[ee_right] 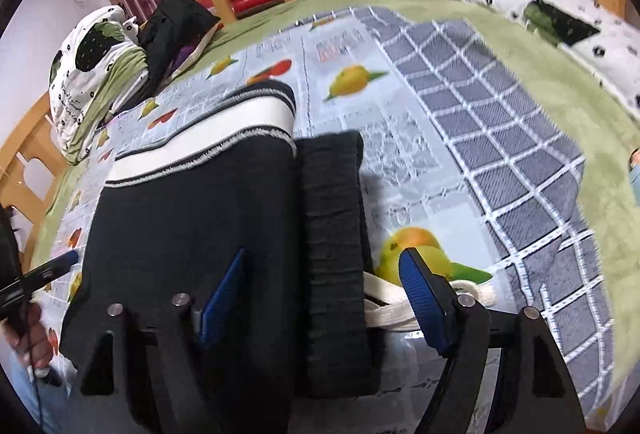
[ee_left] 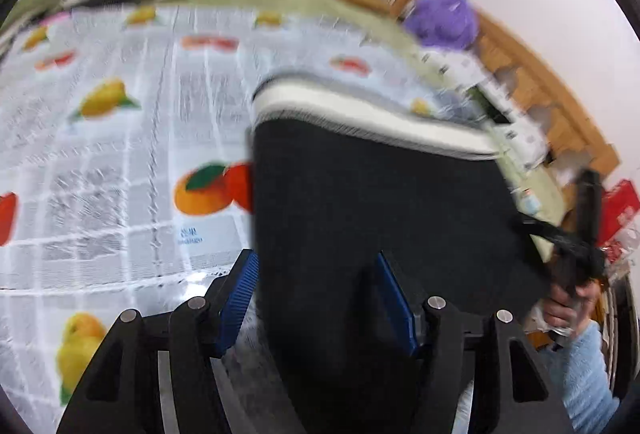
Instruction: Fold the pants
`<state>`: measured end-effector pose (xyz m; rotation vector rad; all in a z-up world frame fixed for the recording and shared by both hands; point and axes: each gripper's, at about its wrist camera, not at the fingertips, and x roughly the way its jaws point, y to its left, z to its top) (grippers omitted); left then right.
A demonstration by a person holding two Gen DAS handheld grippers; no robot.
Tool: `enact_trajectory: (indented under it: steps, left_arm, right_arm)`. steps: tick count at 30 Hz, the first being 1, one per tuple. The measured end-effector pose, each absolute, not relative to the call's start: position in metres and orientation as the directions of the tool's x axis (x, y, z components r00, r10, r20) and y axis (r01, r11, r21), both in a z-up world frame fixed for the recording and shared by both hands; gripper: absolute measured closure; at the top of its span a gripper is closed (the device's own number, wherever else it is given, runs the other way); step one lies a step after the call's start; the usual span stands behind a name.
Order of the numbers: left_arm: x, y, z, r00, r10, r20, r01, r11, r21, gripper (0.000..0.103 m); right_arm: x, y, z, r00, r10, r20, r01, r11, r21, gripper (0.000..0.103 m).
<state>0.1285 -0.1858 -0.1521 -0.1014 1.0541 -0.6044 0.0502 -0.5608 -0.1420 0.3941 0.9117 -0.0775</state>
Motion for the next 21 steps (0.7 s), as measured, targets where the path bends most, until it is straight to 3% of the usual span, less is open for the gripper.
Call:
enact_trajectory:
  steps: [2, 3, 4, 5, 6, 8, 9, 12, 16, 21]
  left_arm:
    - [0.142, -0.189, -0.174, 0.3, -0.523, -0.798, 0.391, 0.83, -0.397, 0.044]
    - [0.145, -0.187, -0.177, 0.299, -0.559, -0.774, 0.38, 0.813, -0.44, 0.049]
    - [0.148, -0.187, -0.179, 0.289, -0.592, -0.752, 0.372, 0.793, -0.482, 0.055]
    - [0.151, -0.189, -0.18, 0.272, -0.609, -0.745, 0.369, 0.781, -0.504, 0.065]
    - [0.151, -0.189, -0.179, 0.279, -0.618, -0.736, 0.373, 0.775, -0.51, 0.076]
    - [0.149, -0.188, -0.172, 0.306, -0.617, -0.725, 0.388, 0.777, -0.496, 0.084]
    - [0.149, -0.186, -0.168, 0.317, -0.613, -0.724, 0.393, 0.78, -0.488, 0.089]
    - [0.154, -0.163, -0.154, 0.308, -0.645, -0.699, 0.393, 0.756, -0.524, 0.09]
    - [0.163, -0.113, -0.131, 0.382, -0.603, -0.701, 0.379, 0.794, -0.476, 0.091]
    - [0.179, -0.019, -0.109, 0.471, -0.462, -0.752, 0.289, 0.886, -0.363, 0.091]
  right_arm:
    - [0.047, -0.565, -0.148, 0.618, 0.129, -0.775, 0.232, 0.912, 0.338, 0.027]
    - [0.047, -0.564, -0.15, 0.617, 0.141, -0.774, 0.232, 0.907, 0.351, 0.028]
    - [0.049, -0.563, -0.151, 0.614, 0.163, -0.772, 0.221, 0.904, 0.367, 0.037]
    - [0.052, -0.56, -0.153, 0.604, 0.22, -0.766, 0.191, 0.893, 0.407, 0.043]
    - [0.055, -0.557, -0.155, 0.594, 0.23, -0.771, 0.195, 0.889, 0.415, 0.042]
    - [0.059, -0.551, -0.152, 0.585, 0.199, -0.786, 0.201, 0.904, 0.378, 0.045]
    - [0.058, -0.547, -0.147, 0.592, 0.188, -0.784, 0.201, 0.907, 0.37, 0.052]
    - [0.054, -0.531, -0.127, 0.611, 0.201, -0.766, 0.193, 0.9, 0.391, 0.065]
    - [0.069, -0.476, -0.113, 0.611, 0.214, -0.763, 0.14, 0.919, 0.369, 0.069]
    - [0.107, -0.38, -0.121, 0.615, 0.368, -0.698, 0.003, 0.884, 0.468, 0.07]
